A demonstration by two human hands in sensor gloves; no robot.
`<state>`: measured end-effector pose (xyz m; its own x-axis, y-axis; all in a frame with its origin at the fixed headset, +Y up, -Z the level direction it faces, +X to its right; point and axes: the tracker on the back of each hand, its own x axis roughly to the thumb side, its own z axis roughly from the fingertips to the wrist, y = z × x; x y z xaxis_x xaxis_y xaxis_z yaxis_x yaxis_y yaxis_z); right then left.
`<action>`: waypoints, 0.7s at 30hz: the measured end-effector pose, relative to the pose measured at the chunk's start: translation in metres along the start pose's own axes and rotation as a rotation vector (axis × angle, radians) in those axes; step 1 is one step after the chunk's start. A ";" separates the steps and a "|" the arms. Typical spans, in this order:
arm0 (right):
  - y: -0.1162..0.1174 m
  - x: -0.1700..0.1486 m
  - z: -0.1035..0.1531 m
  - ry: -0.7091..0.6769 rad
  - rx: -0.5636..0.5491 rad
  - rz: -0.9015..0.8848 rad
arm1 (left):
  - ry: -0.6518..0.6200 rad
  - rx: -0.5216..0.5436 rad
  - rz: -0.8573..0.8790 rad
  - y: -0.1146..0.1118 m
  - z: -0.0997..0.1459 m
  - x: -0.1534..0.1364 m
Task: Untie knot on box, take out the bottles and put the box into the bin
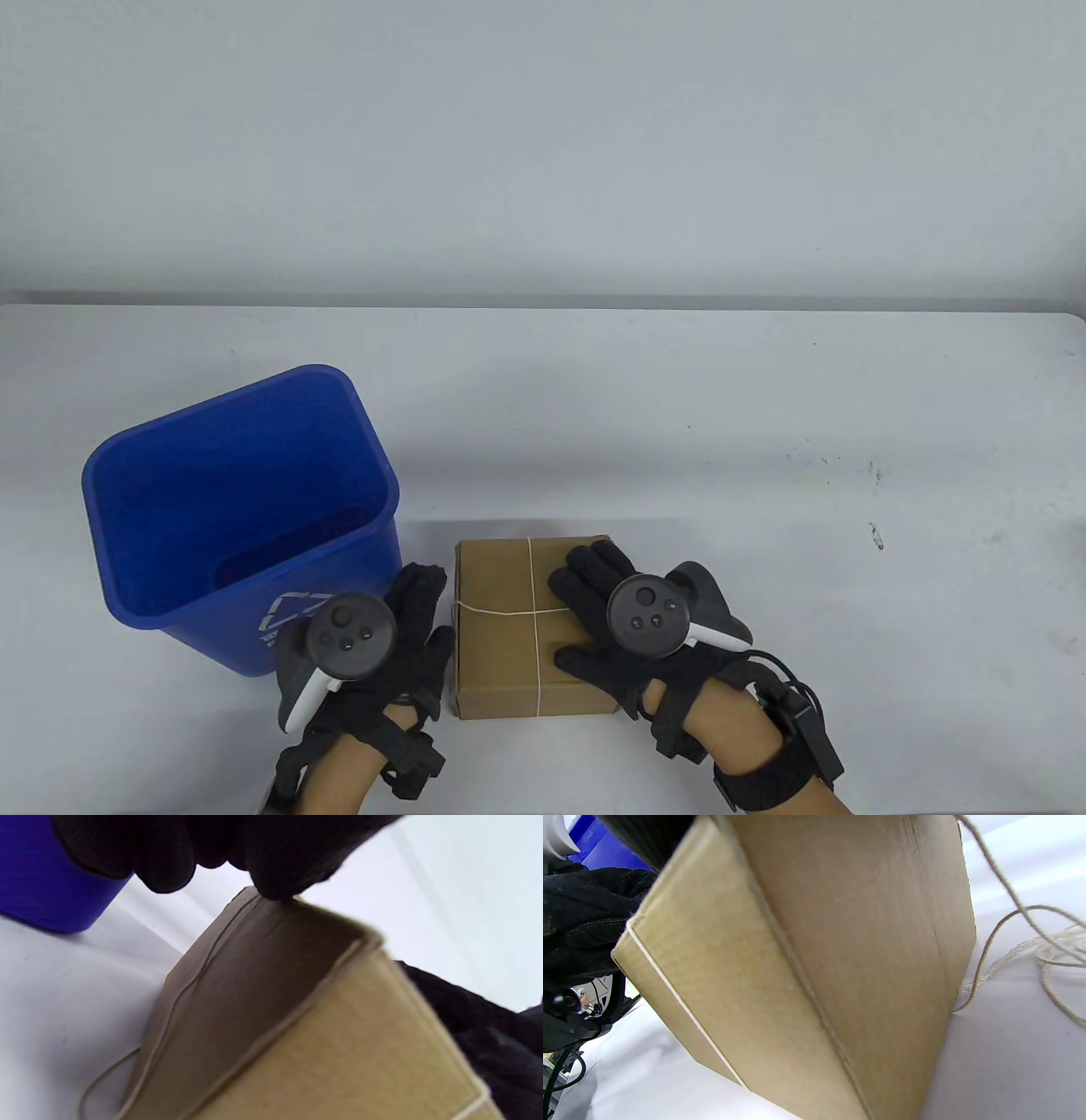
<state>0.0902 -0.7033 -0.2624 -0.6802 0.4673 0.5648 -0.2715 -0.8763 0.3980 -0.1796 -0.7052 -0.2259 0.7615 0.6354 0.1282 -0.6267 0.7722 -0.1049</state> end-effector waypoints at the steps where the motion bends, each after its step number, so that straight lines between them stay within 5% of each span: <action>1: 0.000 0.000 0.000 0.000 0.000 0.000 | 0.006 0.008 -0.016 -0.001 -0.001 0.000; 21: 0.001 0.000 -0.001 0.000 -0.007 -0.013 | 0.098 0.047 0.030 -0.011 -0.013 -0.021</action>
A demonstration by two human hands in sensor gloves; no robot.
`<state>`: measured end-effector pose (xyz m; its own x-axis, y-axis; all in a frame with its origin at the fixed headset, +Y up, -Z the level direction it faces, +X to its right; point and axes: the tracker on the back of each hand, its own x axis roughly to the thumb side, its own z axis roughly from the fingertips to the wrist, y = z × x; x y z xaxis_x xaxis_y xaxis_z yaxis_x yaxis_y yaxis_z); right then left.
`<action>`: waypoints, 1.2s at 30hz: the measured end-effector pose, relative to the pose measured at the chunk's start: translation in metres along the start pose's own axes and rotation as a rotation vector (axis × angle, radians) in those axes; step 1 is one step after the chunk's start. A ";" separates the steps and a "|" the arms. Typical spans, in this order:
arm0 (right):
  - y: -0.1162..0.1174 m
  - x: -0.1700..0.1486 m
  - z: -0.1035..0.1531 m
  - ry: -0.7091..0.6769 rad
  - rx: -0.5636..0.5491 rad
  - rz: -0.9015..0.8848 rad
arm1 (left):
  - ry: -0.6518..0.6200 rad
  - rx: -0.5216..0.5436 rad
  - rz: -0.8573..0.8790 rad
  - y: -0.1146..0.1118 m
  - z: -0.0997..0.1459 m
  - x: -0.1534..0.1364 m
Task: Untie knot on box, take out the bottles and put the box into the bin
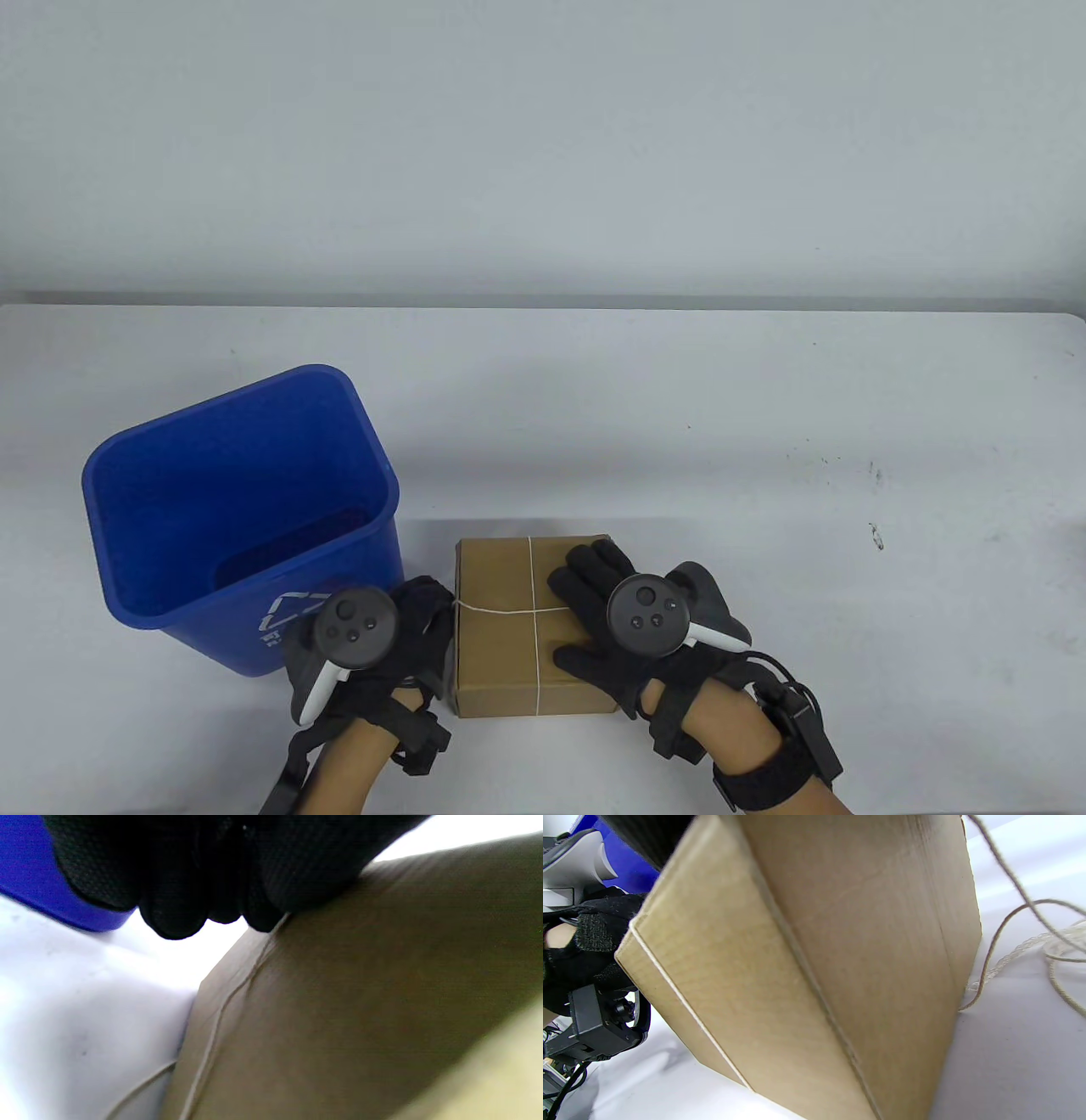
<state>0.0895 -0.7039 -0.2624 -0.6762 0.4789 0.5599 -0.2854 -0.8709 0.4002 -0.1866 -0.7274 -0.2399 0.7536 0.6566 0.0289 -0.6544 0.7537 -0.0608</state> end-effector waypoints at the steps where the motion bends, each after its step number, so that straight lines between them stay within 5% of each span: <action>1: 0.000 0.000 0.000 -0.001 0.000 0.001 | 0.006 -0.010 -0.017 -0.001 0.000 0.000; 10: 0.000 0.000 0.000 -0.002 0.000 -0.003 | 0.064 -0.109 -0.184 -0.007 -0.002 0.000; 21: 0.000 -0.001 0.000 -0.004 0.003 -0.014 | 0.016 -0.048 0.197 0.007 0.005 -0.003; 36: 0.001 -0.001 -0.001 -0.012 -0.007 -0.037 | -0.009 -0.019 0.227 0.000 0.000 -0.006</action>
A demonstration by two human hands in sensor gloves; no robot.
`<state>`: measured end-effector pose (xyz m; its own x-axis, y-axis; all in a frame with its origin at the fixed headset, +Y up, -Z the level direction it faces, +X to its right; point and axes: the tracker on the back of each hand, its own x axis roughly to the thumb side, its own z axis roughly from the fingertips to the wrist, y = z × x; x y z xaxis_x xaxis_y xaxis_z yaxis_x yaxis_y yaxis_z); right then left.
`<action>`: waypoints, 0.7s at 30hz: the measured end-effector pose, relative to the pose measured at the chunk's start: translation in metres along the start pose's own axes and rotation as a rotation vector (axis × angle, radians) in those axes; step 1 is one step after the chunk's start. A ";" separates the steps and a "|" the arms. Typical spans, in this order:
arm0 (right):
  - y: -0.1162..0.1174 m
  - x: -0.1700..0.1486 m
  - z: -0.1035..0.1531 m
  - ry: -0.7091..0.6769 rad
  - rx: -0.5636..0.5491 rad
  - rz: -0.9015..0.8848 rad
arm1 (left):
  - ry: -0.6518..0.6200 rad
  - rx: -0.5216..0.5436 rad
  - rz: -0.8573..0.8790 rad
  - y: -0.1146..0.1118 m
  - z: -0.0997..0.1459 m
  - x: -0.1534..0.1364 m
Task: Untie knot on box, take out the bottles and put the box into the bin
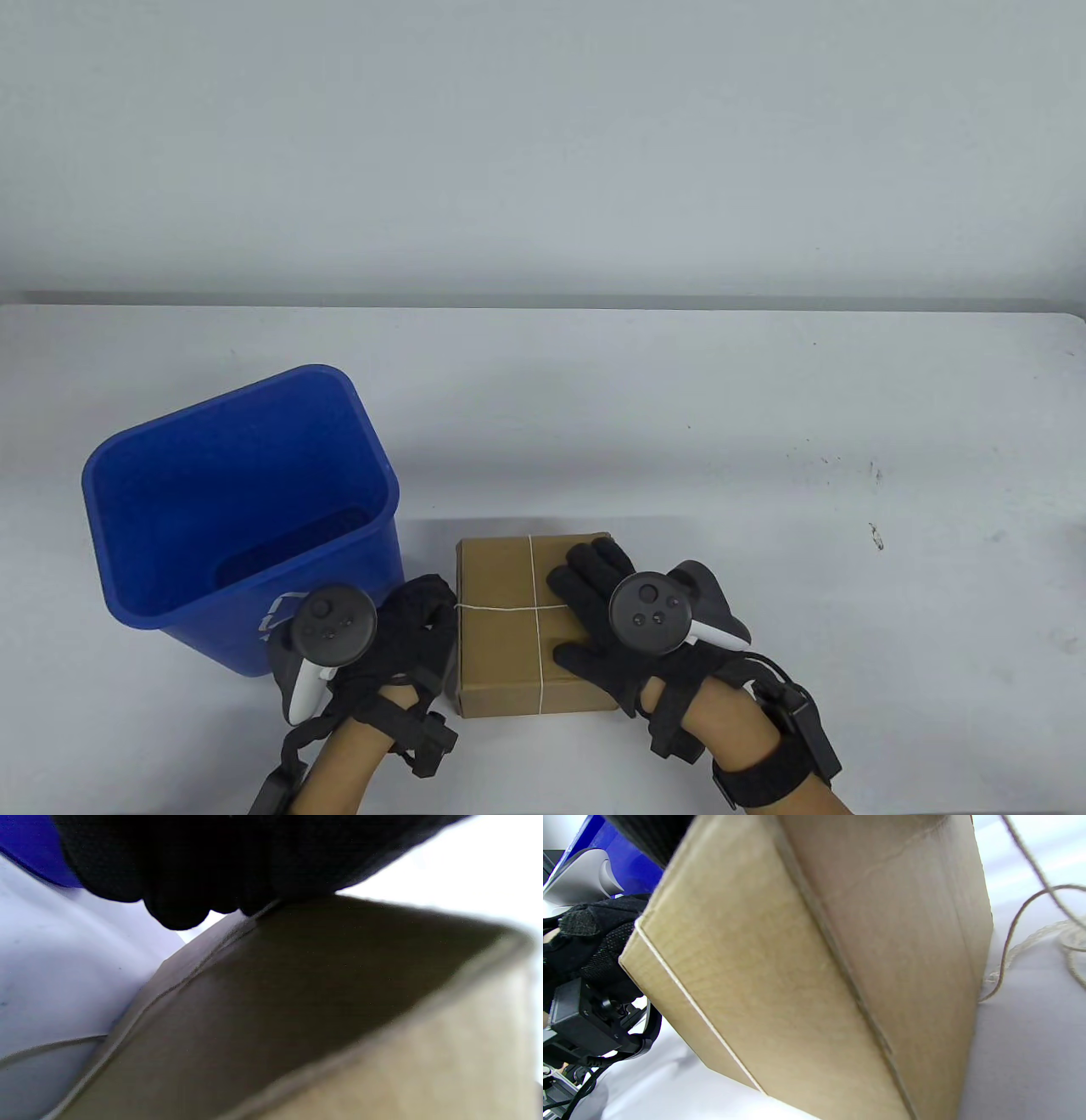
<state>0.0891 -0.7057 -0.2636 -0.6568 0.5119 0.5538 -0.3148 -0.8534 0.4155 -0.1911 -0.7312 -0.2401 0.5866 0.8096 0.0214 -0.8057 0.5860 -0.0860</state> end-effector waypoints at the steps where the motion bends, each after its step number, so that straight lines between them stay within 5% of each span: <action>1: 0.000 0.000 0.000 0.001 0.001 0.003 | 0.011 0.004 -0.005 0.000 0.000 0.000; 8: -0.001 -0.001 0.000 0.002 0.006 0.012 | 0.093 -0.070 -0.091 0.003 0.001 0.001; 21: -0.001 -0.003 0.000 0.004 0.006 0.004 | 0.279 -0.166 -0.522 -0.006 0.000 -0.004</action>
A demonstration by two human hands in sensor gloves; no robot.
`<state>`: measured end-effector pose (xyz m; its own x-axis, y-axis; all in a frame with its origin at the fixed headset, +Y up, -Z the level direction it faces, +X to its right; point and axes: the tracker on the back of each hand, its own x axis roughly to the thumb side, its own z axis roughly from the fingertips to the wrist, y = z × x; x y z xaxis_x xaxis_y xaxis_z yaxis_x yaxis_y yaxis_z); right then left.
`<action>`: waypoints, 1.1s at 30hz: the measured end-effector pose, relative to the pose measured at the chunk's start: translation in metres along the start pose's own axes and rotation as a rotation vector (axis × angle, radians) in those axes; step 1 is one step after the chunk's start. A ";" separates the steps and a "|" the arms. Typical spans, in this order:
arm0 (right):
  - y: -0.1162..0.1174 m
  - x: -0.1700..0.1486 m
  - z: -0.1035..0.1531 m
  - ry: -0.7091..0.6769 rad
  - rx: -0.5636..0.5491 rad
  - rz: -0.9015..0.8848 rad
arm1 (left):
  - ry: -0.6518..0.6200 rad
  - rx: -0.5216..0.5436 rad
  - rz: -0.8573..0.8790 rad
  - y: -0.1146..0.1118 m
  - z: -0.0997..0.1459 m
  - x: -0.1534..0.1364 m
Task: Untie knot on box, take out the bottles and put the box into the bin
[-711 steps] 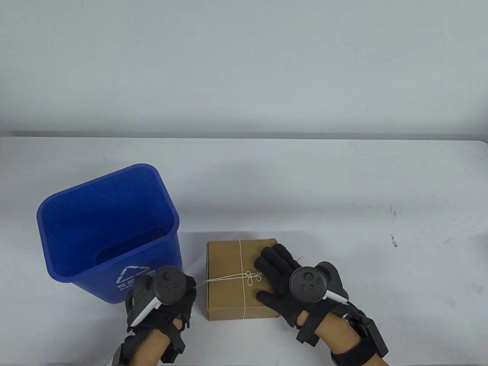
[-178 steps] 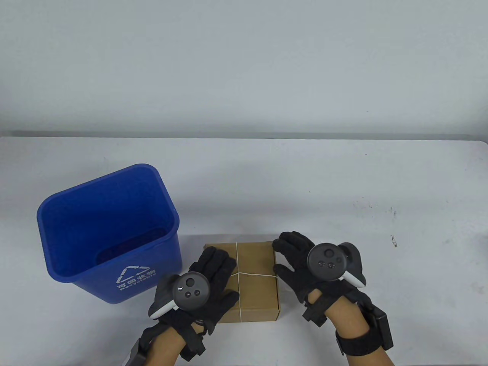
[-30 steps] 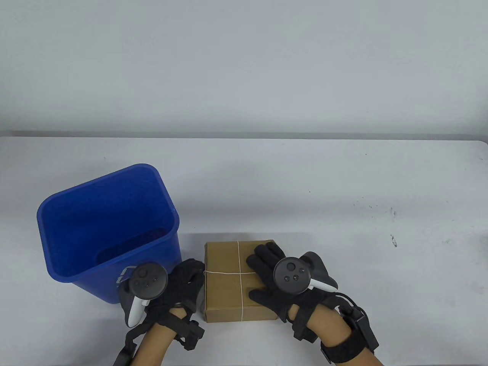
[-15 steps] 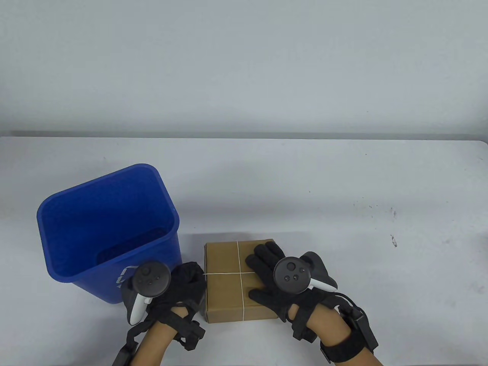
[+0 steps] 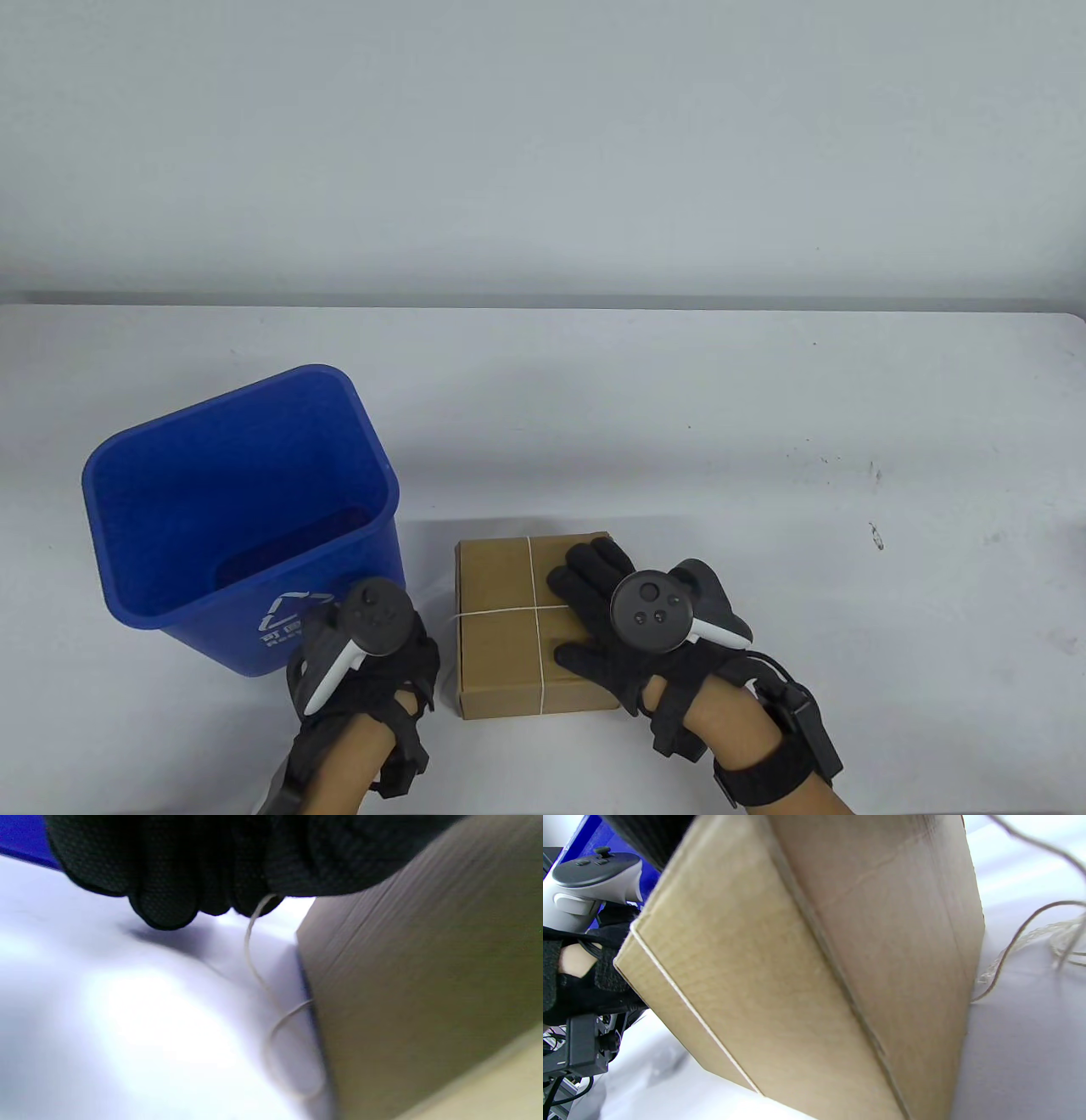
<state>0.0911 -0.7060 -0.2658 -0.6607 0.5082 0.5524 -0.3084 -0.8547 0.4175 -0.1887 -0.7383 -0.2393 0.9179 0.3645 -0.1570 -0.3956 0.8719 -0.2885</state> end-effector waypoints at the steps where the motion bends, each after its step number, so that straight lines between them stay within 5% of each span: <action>1: 0.000 0.000 0.000 0.000 0.000 -0.001 | 0.012 -0.015 -0.020 -0.001 -0.001 0.000; 7: 0.000 0.000 0.000 0.000 -0.001 -0.001 | 0.075 -0.108 -0.159 -0.006 0.002 0.001; 18: 0.000 0.000 0.000 0.000 -0.001 -0.001 | 0.131 -0.091 -0.283 -0.009 0.003 0.004; 21: 0.000 -0.001 0.000 -0.001 -0.002 -0.005 | 0.035 -0.061 -0.179 -0.003 0.007 0.008; 28: 0.000 -0.001 0.000 -0.003 -0.002 -0.008 | -0.184 0.231 0.027 0.023 0.031 0.021; 33: 0.000 -0.001 0.000 -0.004 -0.002 -0.007 | -0.305 0.225 0.131 0.026 0.032 0.022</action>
<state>0.0918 -0.7061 -0.2664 -0.6561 0.5145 0.5521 -0.3146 -0.8515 0.4196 -0.1774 -0.6970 -0.2198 0.8408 0.5281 0.1189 -0.5242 0.8491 -0.0651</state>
